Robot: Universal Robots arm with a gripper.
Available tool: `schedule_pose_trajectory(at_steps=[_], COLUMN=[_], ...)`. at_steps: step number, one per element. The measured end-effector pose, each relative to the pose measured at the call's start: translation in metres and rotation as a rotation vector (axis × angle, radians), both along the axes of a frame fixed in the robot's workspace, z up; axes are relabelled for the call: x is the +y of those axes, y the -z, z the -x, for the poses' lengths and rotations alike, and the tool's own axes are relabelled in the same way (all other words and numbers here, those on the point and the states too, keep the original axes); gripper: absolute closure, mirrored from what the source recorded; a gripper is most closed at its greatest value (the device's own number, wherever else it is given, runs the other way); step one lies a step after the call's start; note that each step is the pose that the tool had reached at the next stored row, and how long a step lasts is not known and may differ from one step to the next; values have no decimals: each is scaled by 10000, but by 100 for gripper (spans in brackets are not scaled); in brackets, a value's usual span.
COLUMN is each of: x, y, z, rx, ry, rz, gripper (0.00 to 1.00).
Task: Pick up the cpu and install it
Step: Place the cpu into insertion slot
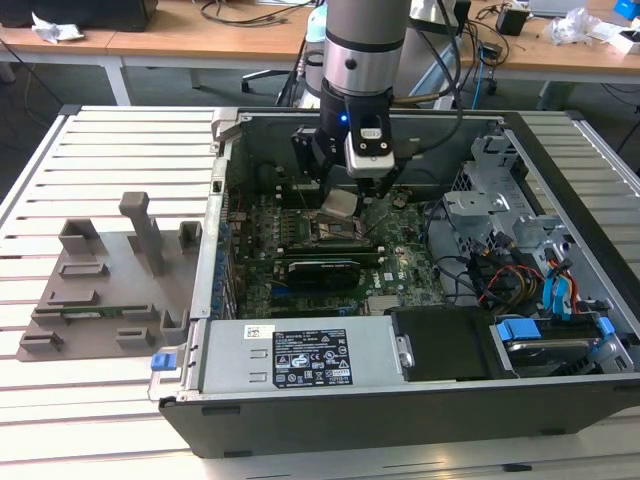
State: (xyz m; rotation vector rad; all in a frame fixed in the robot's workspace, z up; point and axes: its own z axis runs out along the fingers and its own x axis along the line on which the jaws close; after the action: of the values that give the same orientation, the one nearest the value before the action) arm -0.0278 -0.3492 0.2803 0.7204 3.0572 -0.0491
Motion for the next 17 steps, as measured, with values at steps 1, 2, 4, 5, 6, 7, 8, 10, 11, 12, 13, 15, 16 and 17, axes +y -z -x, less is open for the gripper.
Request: schedule_pose_trajectory(at_steps=[1,2,4,5,6,7,8,10,11,12,13,15,16,17], x=[0,0,0,0,0,0,0,0,0,0,0,0,0,0], y=[0,1,1,2,3,3,3,4,4,5,5,7,9,13], z=[0,0,0,0,0,0,0,0,0,0,0,0,0,0], rx=[0,-1,-1,-1,-1,0,-1,0,0,0,0,0,-2,1], ry=[74,226,417,497,617,687,788,941,1011,1208,1304,1514,2160,2860], rz=[11,24,40,45,52,57,64,73,77,90,96,109,167,204], gripper=[45,45,45,45,45,45,45,45,45,45,45,45,45,45])
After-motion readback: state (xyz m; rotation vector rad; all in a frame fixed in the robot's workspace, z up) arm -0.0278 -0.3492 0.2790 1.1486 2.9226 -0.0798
